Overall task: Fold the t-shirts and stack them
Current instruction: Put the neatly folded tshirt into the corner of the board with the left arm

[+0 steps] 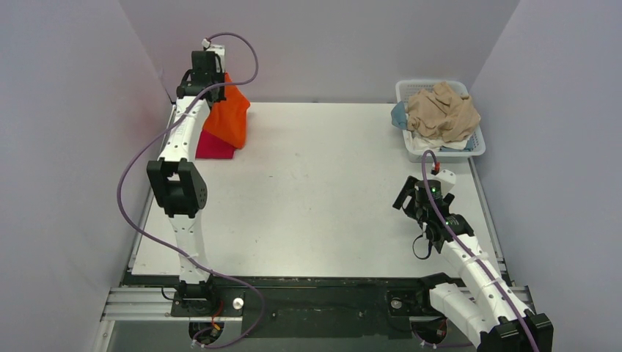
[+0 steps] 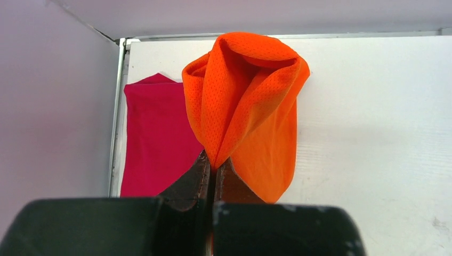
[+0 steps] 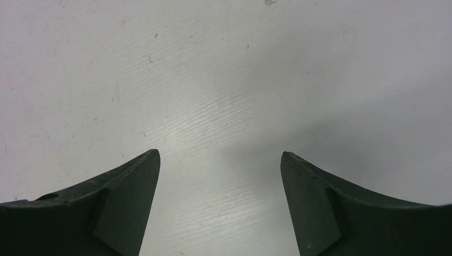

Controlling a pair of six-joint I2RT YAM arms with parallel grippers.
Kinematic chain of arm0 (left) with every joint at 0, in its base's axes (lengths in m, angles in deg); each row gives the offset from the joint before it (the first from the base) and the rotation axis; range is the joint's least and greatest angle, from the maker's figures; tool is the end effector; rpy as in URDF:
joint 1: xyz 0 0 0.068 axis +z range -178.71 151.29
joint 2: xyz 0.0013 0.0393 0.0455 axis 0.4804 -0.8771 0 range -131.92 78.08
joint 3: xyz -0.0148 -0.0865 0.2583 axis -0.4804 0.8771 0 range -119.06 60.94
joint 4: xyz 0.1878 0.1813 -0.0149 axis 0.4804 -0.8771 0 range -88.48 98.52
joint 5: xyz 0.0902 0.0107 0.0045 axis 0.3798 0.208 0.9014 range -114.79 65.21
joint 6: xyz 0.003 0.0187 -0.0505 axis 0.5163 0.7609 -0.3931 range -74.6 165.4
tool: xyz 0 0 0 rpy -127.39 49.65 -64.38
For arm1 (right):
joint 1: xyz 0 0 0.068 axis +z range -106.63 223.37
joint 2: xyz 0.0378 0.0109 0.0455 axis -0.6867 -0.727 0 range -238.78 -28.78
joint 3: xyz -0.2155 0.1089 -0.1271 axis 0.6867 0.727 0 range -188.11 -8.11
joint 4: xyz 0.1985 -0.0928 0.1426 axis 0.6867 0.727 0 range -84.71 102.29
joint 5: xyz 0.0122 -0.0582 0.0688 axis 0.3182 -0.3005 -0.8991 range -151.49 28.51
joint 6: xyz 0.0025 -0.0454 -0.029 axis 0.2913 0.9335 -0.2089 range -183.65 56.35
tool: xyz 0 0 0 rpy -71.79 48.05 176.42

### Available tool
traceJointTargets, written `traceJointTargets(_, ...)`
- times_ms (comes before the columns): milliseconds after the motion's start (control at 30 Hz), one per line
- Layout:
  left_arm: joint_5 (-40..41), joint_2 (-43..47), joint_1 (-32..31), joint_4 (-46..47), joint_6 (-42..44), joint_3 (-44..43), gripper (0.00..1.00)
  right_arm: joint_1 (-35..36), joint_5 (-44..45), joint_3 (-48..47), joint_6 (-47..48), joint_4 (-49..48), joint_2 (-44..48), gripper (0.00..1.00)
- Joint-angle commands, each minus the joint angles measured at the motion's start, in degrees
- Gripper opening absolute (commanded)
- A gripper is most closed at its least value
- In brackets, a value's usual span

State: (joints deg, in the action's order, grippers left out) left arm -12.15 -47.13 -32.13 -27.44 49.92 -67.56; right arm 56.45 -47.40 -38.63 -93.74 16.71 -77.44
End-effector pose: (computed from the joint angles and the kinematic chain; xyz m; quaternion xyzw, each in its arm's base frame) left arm 0.5045 -0.0224 0.3445 0.0076 0.8737 0.1012 0.4758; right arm 0.1885 0.0349 0.2389 0.1879 0.8390 0.0853 0.5034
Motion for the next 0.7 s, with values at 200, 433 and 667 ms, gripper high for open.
traceJointTargets(200,-4.8,8.8,0.6,-2.9,-0.3,-0.6,0.0,-0.4,1.0,0.3,-0.1,-0.7,-1.3,0.78)
traceJointTargets(433,-6.1,6.9,2.5,-3.7,0.3,1.0,0.0,-0.3,1.4,0.0,-0.2,-0.6,-1.9,0.78)
traceJointTargets(667,-10.4,0.6,6.6,-4.8,4.0,-1.3,0.0,-0.3,2.3,-0.4,-0.5,0.0,-3.1,0.77)
